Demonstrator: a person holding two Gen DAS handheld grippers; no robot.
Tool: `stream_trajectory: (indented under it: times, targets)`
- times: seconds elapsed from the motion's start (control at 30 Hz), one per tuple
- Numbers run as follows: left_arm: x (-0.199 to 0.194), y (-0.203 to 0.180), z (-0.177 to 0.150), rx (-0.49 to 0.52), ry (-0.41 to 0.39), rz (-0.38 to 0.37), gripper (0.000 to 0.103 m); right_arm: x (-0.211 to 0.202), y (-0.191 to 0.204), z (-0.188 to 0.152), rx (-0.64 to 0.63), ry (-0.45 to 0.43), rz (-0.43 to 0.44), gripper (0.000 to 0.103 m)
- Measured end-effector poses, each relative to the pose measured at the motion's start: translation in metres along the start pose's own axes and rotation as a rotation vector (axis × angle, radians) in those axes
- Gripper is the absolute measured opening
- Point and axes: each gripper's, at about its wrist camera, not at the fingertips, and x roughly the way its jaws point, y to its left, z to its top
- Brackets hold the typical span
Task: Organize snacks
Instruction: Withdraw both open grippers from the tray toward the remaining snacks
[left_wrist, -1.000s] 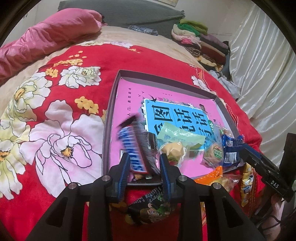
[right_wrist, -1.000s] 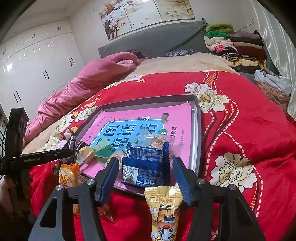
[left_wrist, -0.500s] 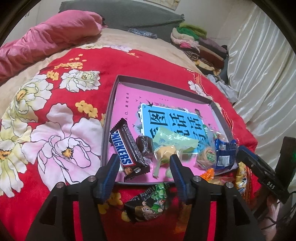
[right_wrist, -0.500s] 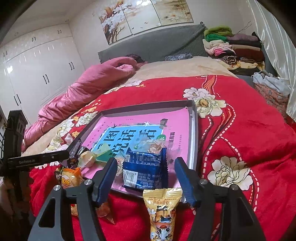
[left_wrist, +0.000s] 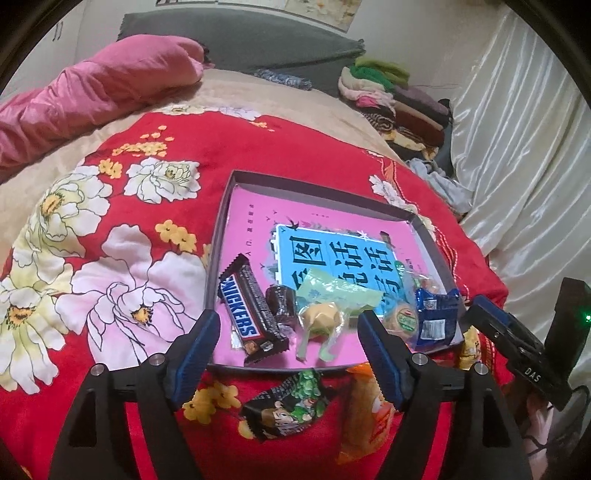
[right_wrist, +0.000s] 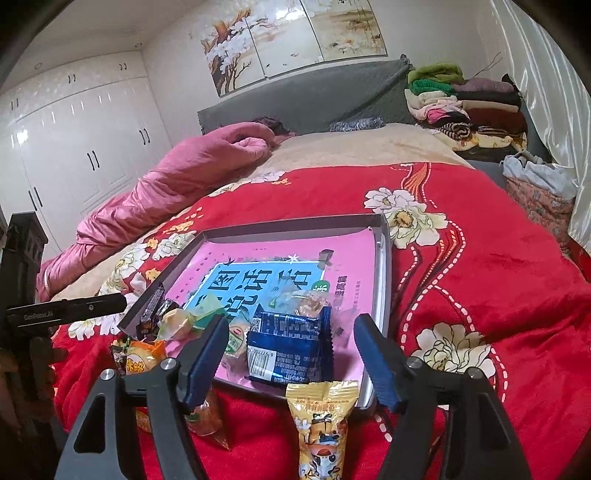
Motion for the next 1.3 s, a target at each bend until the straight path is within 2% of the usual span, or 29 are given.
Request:
stream_trajectory:
  times: [0.2,1.3]
  targets:
    - [-0.004,-0.007,-0.001,0.009,0.006,-0.023,0.078,-0.003,-0.001,0.001,-0.001,-0.015,-0.005,0.073]
    - [-0.014,-0.042,-0.026,0.090,0.055,-0.064,0.078,-0.026,0.009,-0.008,-0.040,-0.022,-0.041,0.074]
